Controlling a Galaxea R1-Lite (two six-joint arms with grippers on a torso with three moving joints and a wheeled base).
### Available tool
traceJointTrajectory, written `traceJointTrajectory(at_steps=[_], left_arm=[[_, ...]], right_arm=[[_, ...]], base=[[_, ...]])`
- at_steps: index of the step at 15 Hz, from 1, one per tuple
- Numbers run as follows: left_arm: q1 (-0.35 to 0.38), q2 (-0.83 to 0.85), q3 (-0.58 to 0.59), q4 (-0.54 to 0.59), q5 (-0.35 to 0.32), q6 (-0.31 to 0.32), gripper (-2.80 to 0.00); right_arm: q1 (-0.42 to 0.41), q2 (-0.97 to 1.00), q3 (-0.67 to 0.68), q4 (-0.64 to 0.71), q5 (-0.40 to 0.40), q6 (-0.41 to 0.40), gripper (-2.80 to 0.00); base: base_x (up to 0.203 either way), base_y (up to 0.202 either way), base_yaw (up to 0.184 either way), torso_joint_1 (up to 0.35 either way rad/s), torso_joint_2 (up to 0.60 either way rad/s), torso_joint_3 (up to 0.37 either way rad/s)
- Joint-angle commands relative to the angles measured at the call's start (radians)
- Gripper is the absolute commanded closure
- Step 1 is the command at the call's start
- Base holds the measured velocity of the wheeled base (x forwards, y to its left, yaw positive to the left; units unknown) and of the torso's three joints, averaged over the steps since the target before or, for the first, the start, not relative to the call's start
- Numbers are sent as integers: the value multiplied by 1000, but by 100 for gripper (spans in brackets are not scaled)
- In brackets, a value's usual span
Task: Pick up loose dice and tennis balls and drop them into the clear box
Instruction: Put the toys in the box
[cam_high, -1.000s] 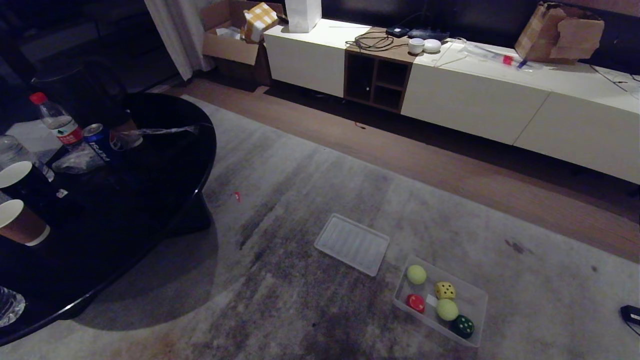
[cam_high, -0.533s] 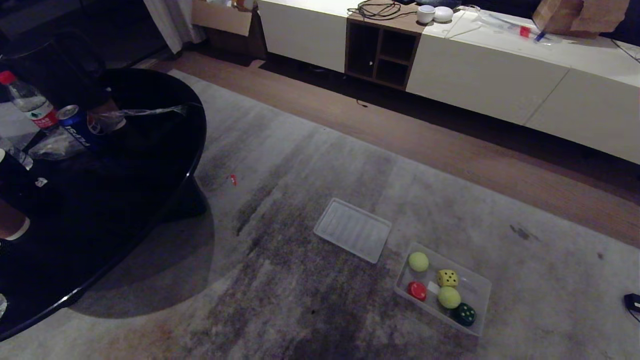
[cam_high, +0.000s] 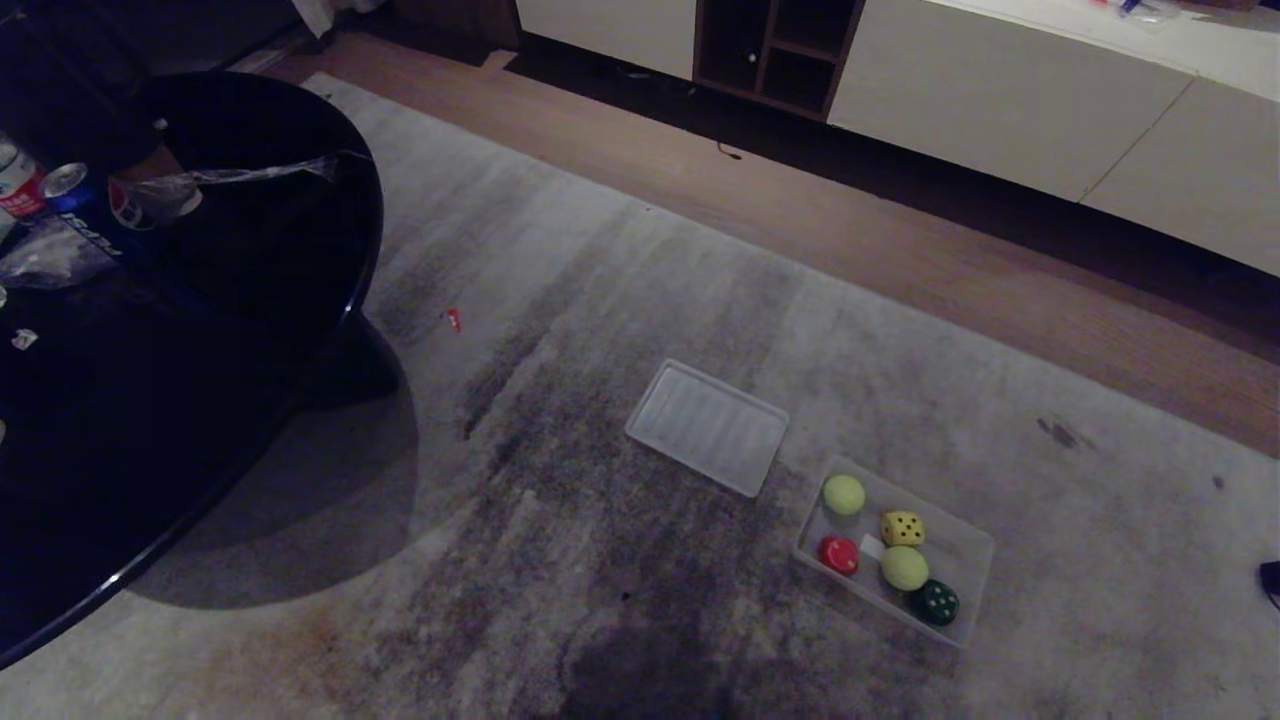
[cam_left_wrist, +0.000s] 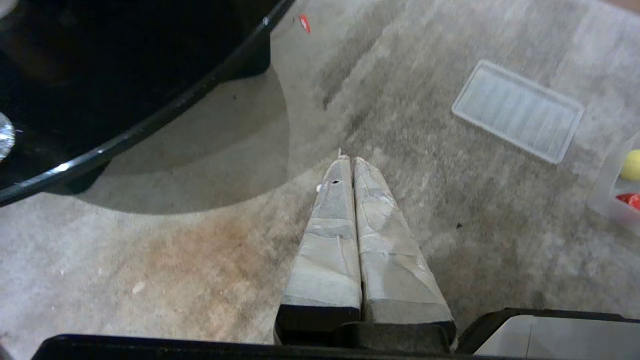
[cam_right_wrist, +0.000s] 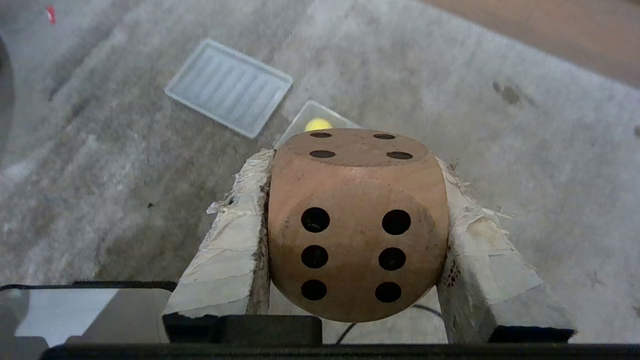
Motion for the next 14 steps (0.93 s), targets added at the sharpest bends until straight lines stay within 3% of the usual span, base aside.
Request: traceJointTrajectory(at_steps=[1, 14], left_arm=[[0, 1, 2, 0, 0, 1, 0], [0, 2, 2, 0, 0, 0, 0]], right_arm=[[1, 1, 6, -1, 0, 0, 0], [1, 0, 6, -1, 0, 0, 0]], base=[[0, 0, 0, 10, 2, -203], [0, 0, 0, 2, 2, -198]])
